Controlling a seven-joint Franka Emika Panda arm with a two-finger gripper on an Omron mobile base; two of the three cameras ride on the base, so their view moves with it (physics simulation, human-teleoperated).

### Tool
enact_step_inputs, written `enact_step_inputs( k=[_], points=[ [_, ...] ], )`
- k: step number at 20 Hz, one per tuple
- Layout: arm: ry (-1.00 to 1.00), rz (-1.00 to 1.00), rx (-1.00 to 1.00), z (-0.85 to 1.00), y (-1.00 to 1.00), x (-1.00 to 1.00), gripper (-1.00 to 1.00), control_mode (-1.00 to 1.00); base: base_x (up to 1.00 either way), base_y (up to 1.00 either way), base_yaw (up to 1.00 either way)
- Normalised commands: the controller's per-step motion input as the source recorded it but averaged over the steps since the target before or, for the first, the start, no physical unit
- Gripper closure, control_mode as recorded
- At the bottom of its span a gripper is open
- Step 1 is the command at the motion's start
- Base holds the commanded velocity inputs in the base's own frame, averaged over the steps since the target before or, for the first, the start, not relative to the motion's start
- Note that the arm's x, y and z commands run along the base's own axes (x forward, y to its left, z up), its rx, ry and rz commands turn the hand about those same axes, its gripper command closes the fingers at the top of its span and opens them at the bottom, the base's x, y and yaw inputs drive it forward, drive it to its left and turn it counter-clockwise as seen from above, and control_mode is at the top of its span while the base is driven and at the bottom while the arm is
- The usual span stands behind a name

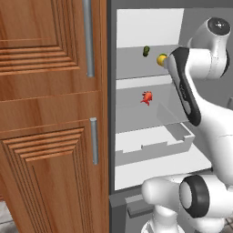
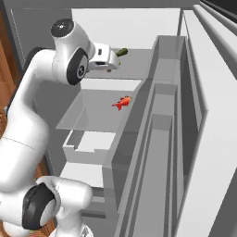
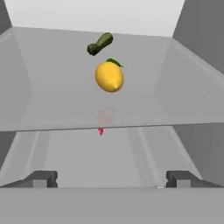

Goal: Transport the chicken drumstick and lemon to the fridge. Place the chicken drumstick on the rack containing meat and place the lemon on the rack containing the vegetable, ensuring meats and vegetables are on different racks.

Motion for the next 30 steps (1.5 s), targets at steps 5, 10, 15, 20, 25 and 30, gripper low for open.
enact_step_inputs(
  k=[5,10,15,20,25,30],
  points=[
    [-0.07,0.0,0.09,-0.01,0.12,-1.0,-1.0,-1.0,0.0,0.0,0.0],
    [0.0,0.0,0.05,-0.05,0.24,-1.0,-1.0,-1.0,0.0,0.0,0.0],
    [0.0,-0.02,0.0,0.0,0.12,-1.0,-1.0,-1.0,0.0,0.0,0.0],
    [0.01,0.0,0.0,0.01,0.01,-0.69,-1.0,-1.0,0.0,0.0,0.0],
    [0.05,0.0,0.0,0.0,0.07,-0.36,-1.0,-1.0,0.0,0.0,0.0],
    [0.0,0.0,0.0,0.0,0.17,-0.19,-1.0,-1.0,0.0,0.0,0.0]
  ],
)
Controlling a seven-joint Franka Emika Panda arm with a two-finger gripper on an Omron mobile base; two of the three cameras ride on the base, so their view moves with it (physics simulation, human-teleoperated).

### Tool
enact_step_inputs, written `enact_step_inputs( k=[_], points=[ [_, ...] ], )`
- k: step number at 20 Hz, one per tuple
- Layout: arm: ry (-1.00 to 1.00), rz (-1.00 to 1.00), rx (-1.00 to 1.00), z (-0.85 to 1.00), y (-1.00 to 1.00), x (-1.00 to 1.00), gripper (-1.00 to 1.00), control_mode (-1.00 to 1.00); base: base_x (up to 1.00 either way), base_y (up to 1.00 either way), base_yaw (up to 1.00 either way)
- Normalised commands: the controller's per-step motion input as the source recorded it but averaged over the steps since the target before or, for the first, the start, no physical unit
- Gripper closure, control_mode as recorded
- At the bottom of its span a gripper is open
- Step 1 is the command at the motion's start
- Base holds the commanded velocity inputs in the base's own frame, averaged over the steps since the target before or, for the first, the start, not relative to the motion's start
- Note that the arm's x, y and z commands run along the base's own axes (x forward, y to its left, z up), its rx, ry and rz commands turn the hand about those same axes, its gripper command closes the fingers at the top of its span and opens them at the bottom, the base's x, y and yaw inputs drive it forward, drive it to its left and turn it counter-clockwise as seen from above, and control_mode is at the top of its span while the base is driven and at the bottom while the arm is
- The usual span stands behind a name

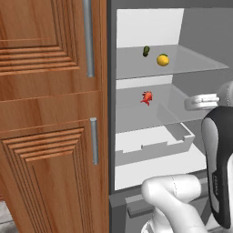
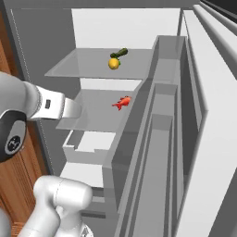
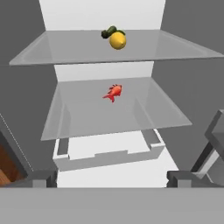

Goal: Transport the chicken drumstick and lemon to the fridge. Place the chicken drumstick on the rack containing meat and place the lemon on the rack containing the vegetable, ensuring meats and vegetables are on different racks.

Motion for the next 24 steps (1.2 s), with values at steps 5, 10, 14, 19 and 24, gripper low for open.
enact_step_inputs(
  k=[5,10,14,19,24],
  points=[
    [0.0,0.0,0.0,0.0,0.1,-0.16,-1.0,-1.0,0.0,0.0,0.0],
    [0.0,0.0,0.0,0.0,0.15,-0.18,-1.0,-1.0,0.0,0.0,0.0],
    [-0.01,0.0,0.0,0.0,0.03,-0.34,-1.0,-1.0,0.0,0.0,0.0],
    [0.0,0.0,0.0,0.0,0.0,0.0,-1.0,1.0,-0.69,0.11,0.0],
    [0.0,0.0,0.0,0.0,0.0,0.0,-1.0,1.0,-1.0,0.23,0.0]
  ],
)
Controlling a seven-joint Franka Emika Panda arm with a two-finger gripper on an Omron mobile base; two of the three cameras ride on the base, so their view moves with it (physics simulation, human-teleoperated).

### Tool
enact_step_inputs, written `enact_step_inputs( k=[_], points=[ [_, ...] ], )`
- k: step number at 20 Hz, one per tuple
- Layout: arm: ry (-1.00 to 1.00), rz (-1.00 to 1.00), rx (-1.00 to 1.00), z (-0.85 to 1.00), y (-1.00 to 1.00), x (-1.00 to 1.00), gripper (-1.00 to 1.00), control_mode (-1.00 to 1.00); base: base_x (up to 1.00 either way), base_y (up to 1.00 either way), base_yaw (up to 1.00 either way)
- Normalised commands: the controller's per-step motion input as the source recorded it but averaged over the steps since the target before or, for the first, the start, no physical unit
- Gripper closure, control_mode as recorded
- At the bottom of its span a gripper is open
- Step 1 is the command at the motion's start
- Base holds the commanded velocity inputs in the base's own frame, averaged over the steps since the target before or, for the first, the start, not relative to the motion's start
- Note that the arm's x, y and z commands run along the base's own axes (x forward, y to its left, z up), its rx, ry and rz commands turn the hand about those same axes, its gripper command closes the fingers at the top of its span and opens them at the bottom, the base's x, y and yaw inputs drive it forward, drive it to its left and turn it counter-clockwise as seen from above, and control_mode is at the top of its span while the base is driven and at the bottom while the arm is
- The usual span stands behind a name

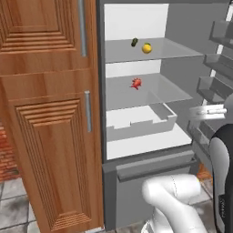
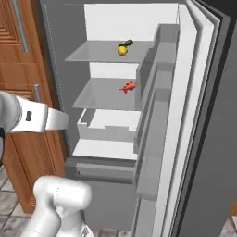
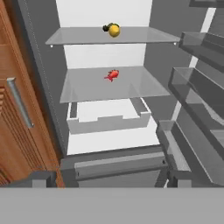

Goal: Transport the chicken drumstick and lemon to the fridge. Place the chicken drumstick on the rack containing meat and place the lemon on the rack containing the vegetable, ensuring meats and vegetables are on different racks.

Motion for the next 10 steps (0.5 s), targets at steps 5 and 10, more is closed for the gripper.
enact_step_inputs(
  k=[5,10],
  points=[
    [0.0,0.0,0.0,0.0,0.0,0.0,-1.0,1.0,-1.0,0.83,0.0],
    [0.0,0.0,0.0,0.0,0.0,0.0,-1.0,1.0,-1.0,0.98,0.0]
  ],
)
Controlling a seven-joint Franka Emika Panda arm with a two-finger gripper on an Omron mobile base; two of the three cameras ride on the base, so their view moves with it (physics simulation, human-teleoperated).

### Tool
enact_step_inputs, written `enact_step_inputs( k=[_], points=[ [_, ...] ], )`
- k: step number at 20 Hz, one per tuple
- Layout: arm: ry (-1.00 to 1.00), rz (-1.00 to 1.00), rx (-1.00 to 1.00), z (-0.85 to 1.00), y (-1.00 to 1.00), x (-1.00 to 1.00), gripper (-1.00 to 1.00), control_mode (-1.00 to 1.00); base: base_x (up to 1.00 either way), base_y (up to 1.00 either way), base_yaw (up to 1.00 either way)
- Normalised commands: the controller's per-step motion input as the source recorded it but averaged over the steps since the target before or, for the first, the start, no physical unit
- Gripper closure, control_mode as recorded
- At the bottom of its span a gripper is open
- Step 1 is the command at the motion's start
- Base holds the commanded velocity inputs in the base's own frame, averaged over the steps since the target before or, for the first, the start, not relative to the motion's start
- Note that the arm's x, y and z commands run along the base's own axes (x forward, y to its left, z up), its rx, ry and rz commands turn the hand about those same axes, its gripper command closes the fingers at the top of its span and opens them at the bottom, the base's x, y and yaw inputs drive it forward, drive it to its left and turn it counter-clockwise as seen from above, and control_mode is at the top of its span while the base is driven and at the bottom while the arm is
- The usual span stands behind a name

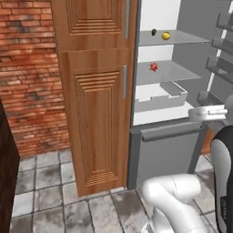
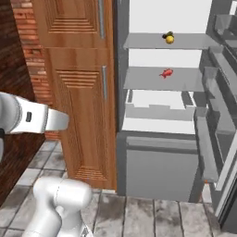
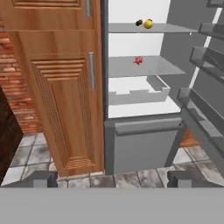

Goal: Transport the chicken drumstick and lemon to the fridge. Place the chicken drumstick on the rack containing meat and place the lemon on the rack containing the vegetable, ensuring meats and vegetables are on different racks.

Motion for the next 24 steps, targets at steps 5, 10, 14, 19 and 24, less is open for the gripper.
enact_step_inputs(
  k=[5,10,14,19,24],
  points=[
    [0.0,0.0,0.0,0.0,0.0,0.0,-1.0,1.0,-1.0,0.45,-0.07],
    [0.0,0.0,0.0,0.0,0.0,0.0,-1.0,1.0,-1.0,0.81,-0.15],
    [0.0,0.0,0.0,0.0,0.0,0.0,-1.0,1.0,-1.0,0.67,-0.02],
    [0.0,0.0,0.0,0.0,0.0,0.0,-1.0,1.0,-1.0,0.63,-0.05],
    [0.0,0.0,0.0,0.0,0.0,0.0,-1.0,1.0,-1.0,-0.14,0.0]
  ],
)
